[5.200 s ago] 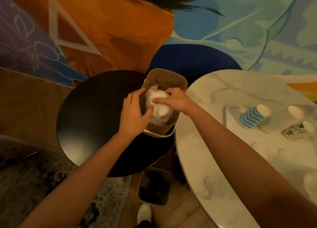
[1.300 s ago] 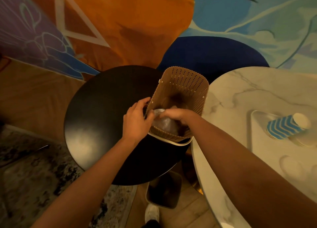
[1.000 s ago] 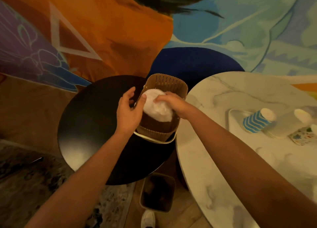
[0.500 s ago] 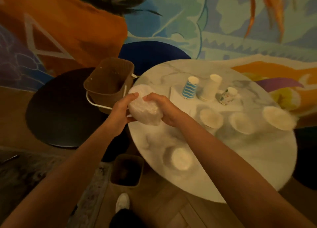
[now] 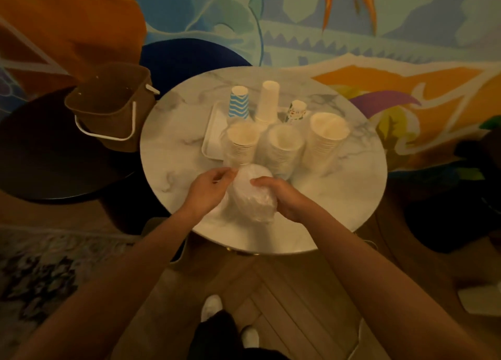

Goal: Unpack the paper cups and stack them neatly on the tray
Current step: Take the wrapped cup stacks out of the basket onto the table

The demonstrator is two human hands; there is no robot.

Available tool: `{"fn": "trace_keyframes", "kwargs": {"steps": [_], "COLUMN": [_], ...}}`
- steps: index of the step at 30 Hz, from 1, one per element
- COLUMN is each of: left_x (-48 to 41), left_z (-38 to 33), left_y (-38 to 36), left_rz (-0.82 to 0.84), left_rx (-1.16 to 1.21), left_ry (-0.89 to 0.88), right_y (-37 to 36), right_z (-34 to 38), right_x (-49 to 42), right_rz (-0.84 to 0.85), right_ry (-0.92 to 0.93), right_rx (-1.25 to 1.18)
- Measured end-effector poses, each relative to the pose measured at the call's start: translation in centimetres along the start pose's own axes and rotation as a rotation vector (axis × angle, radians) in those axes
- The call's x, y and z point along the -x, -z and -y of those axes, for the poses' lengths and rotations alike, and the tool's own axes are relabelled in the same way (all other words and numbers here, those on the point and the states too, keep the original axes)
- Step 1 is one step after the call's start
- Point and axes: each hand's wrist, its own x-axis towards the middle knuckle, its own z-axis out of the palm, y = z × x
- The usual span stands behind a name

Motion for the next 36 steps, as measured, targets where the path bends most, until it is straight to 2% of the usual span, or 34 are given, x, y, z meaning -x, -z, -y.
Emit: {"fn": "trace_keyframes", "kwargs": {"steps": [3, 7, 11, 19, 25, 33, 36], "left_x": [-0.5, -0.6, -0.8, -1.0, -0.6, -0.4, -0.9], "left_z": [1.6, 3.4, 4.5, 5.0, 4.8, 3.1, 2.5], "left_y": [-1.4, -2.4, -2.7, -2.3, -2.0, -1.2, -0.7], "left_rz": [-0.069, -0.070, -0.040, -0.026, -0.041, -0.146, -0.200], "left_rx": [-0.297, -0.637, -0.760, -0.799, -0.732, -0.500, -0.414], "left_ry": [-0.110, -0.200, -0.187, -0.233, -0.243, -0.269, -0.297], "right_y": [1.7, 2.5, 2.8, 2.8, 2.7, 1.5, 0.4], "right_z": [-1.6, -3.2, -4.3, -3.8, -3.6, -1.7, -0.3], "right_x": [-0.4, -1.0, -1.9, -2.2, -2.1, -1.2, -0.7], "right_rz": [-0.064, -0.121, -0.172, -0.224, -0.254, -0.395, -0.398], "right_ry": [-0.036, -0.085, -0.083, 0.048, 0.127, 0.461, 0.572], "right_rx": [-0.036, -0.039, 0.032, 0.264, 0.404, 0.572, 0.540]}}
